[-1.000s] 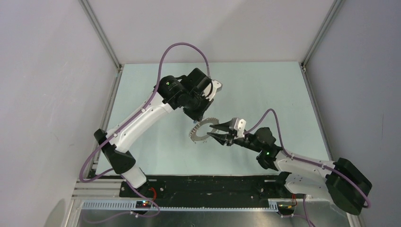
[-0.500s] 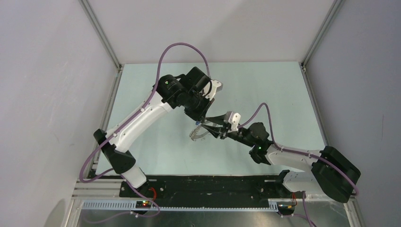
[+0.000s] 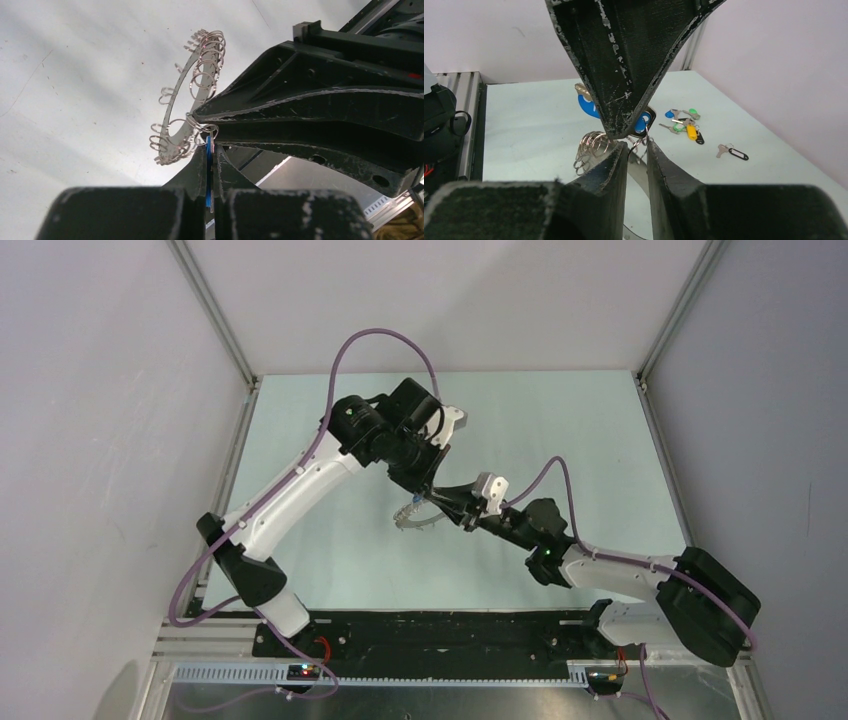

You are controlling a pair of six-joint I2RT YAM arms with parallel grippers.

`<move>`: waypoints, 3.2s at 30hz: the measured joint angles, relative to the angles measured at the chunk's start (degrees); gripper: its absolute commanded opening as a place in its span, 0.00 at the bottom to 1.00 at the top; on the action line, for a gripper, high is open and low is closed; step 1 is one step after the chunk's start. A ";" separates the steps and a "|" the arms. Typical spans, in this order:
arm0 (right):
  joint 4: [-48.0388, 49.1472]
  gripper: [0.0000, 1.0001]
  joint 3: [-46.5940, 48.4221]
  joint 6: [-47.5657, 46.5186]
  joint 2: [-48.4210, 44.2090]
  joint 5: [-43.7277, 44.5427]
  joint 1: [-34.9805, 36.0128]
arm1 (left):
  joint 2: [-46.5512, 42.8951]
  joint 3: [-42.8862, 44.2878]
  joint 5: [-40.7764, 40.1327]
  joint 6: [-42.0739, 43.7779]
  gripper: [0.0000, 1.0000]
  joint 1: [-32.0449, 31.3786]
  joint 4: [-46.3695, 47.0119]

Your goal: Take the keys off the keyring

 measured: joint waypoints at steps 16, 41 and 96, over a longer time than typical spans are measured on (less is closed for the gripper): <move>-4.20 0.00 -0.11 -2.19 -4.72 0.96 0.00 | -0.04 0.00 1.20 -1.38 0.00 2.36 -0.35; -2.12 0.00 -3.41 -4.79 -9.94 -3.21 0.00 | 0.00 -2.62 8.61 -1.73 0.00 5.49 1.14; 3.32 0.35 -8.22 0.85 -1.11 -6.88 -4.00 | 0.92 -3.28 10.19 0.13 0.00 5.95 2.29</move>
